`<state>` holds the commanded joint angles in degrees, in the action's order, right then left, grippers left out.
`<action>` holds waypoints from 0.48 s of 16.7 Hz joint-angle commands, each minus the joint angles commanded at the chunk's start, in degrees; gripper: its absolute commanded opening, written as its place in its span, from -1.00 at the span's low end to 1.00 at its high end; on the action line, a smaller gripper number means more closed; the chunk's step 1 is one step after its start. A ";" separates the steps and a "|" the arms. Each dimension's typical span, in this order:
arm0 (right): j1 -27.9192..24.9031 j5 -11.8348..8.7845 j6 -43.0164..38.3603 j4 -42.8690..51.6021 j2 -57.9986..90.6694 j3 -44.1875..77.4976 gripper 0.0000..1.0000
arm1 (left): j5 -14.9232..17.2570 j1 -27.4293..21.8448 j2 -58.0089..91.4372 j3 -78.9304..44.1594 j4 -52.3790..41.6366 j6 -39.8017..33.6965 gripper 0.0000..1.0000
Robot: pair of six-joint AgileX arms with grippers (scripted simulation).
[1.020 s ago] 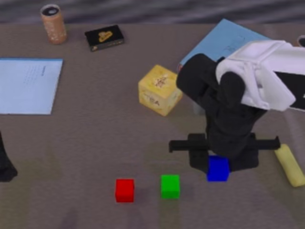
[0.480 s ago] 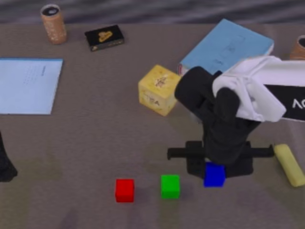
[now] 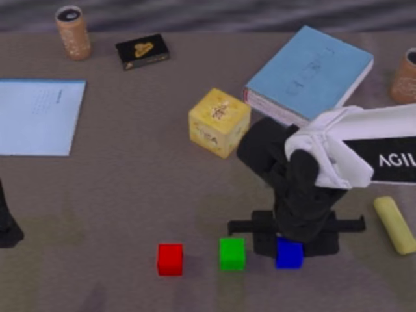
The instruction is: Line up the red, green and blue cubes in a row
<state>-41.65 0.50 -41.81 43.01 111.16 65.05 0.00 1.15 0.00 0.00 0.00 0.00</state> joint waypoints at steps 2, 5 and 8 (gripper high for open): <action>0.00 0.00 0.00 0.00 0.00 0.00 -0.85 | 0.00 0.00 0.00 0.00 0.00 0.00 1.00; 0.00 0.00 0.00 0.00 0.00 0.00 -0.40 | 0.00 0.00 0.00 0.00 0.00 0.00 1.00; 0.00 0.00 0.00 0.00 0.00 0.00 0.06 | 0.00 0.00 0.00 0.00 0.00 0.00 1.00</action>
<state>-41.65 0.50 -41.81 43.01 111.16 65.05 0.00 1.15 0.00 0.00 0.00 0.00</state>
